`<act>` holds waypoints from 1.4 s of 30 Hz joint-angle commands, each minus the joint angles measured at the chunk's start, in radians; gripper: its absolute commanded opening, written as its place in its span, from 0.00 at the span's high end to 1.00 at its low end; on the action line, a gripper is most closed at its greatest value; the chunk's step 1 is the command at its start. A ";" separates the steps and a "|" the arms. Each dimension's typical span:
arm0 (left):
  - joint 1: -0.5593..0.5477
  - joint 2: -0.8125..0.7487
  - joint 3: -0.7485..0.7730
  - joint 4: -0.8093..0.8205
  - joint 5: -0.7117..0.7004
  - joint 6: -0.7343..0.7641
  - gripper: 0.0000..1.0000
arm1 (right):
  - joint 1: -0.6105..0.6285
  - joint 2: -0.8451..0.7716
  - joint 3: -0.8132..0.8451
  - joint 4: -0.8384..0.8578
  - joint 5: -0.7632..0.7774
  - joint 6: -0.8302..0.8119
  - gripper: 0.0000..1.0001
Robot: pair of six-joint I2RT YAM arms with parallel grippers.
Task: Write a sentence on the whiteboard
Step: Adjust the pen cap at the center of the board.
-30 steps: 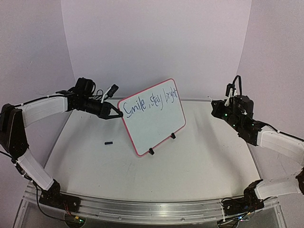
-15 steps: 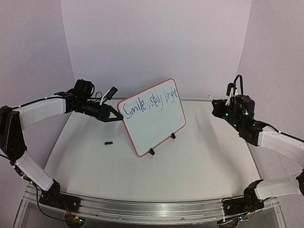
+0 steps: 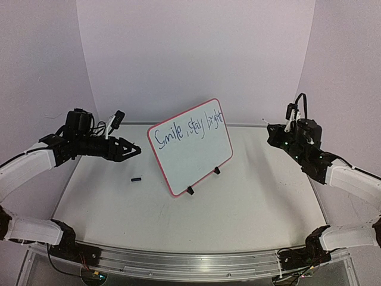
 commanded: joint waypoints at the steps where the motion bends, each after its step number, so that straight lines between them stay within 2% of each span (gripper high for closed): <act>1: -0.003 -0.135 -0.143 0.154 -0.328 -0.181 0.20 | -0.004 -0.035 0.000 -0.006 -0.007 0.005 1.00; 5: -0.003 -0.085 -0.182 0.132 -0.525 -0.246 0.21 | -0.004 -0.042 0.008 -0.017 -0.029 0.012 1.00; 7: 0.000 -0.047 -0.195 0.162 -0.558 -0.245 0.21 | -0.004 -0.046 0.009 -0.022 -0.035 0.015 1.00; 11: 0.008 0.117 -0.181 0.274 -0.458 -0.203 0.22 | -0.004 -0.063 0.008 -0.041 -0.034 0.019 1.00; 22: 0.033 0.428 -0.052 0.316 -0.319 -0.126 0.25 | -0.003 -0.109 0.018 -0.102 -0.025 0.009 1.00; 36: 0.033 0.564 0.005 0.293 -0.304 -0.079 0.27 | -0.003 -0.107 0.015 -0.109 -0.039 0.021 1.00; 42: 0.033 0.607 0.009 0.262 -0.359 -0.052 0.28 | -0.003 -0.118 0.011 -0.114 -0.033 0.018 1.00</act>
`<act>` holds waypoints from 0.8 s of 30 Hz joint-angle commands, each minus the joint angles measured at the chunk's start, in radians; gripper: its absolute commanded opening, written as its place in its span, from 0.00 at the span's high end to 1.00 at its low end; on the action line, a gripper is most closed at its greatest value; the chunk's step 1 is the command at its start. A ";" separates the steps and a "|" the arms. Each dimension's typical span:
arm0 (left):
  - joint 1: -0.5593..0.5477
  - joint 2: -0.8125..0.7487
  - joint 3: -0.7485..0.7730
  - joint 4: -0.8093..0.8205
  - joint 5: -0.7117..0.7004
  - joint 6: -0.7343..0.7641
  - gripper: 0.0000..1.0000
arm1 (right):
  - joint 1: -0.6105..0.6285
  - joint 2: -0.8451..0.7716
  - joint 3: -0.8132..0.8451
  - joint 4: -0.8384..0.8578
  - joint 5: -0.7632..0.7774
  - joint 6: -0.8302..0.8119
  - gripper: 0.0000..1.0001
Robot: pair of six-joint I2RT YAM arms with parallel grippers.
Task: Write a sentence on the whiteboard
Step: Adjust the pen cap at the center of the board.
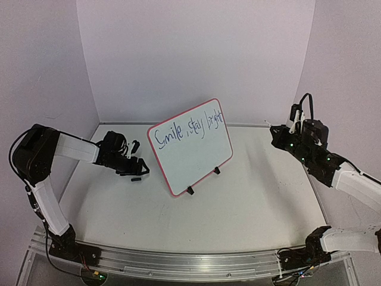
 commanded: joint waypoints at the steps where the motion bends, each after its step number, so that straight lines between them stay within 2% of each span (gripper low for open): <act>1: 0.003 0.031 0.031 -0.022 -0.042 0.038 0.28 | -0.004 -0.022 0.010 -0.005 0.003 0.002 1.00; 6: 0.000 0.032 0.023 -0.042 -0.059 0.035 0.30 | -0.004 -0.019 0.008 -0.005 0.004 0.003 1.00; 15: -0.062 -0.058 -0.061 -0.093 -0.109 0.028 0.31 | -0.004 -0.006 0.012 -0.006 0.003 0.002 1.00; 24: -0.118 -0.154 -0.116 -0.142 -0.253 0.006 0.33 | -0.004 0.001 0.014 -0.005 0.001 0.002 1.00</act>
